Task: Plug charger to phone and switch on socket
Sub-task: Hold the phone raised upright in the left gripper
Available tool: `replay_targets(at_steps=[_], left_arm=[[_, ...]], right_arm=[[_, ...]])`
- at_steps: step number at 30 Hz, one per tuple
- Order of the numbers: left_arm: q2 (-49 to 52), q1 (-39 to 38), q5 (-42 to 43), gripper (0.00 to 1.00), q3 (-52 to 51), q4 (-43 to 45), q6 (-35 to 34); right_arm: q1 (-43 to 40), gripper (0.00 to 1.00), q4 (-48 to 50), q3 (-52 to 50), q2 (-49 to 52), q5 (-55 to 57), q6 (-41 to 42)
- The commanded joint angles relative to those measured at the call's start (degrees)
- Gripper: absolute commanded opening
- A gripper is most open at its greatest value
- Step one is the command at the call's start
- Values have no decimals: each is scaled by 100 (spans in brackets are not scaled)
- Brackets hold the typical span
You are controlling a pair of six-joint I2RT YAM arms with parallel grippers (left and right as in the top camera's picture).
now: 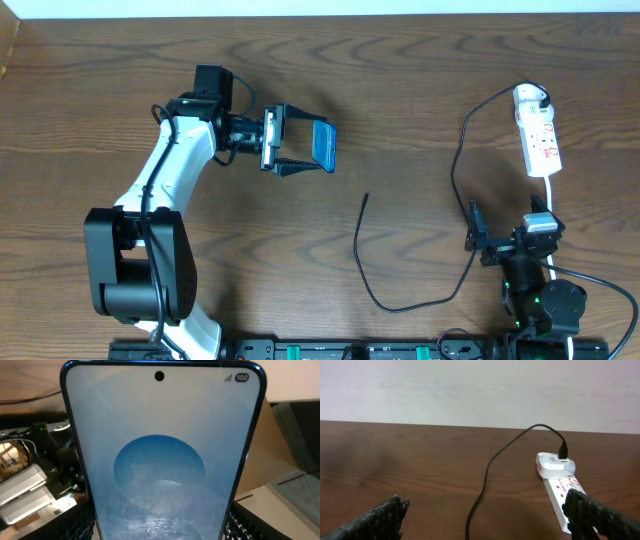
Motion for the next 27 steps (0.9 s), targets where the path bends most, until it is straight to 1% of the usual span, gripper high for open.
replay_targets(at_steps=[1, 21, 27], left_arm=[[-162, 24, 350, 7, 13, 2, -297], [-162, 28, 352, 7, 13, 2, -398], [-162, 28, 688, 7, 11, 2, -205]], right_arm=[[39, 99, -26, -9, -39, 0, -70], [39, 99, -26, -9, -39, 0, -70], [39, 99, -26, -9, -39, 0, -70]])
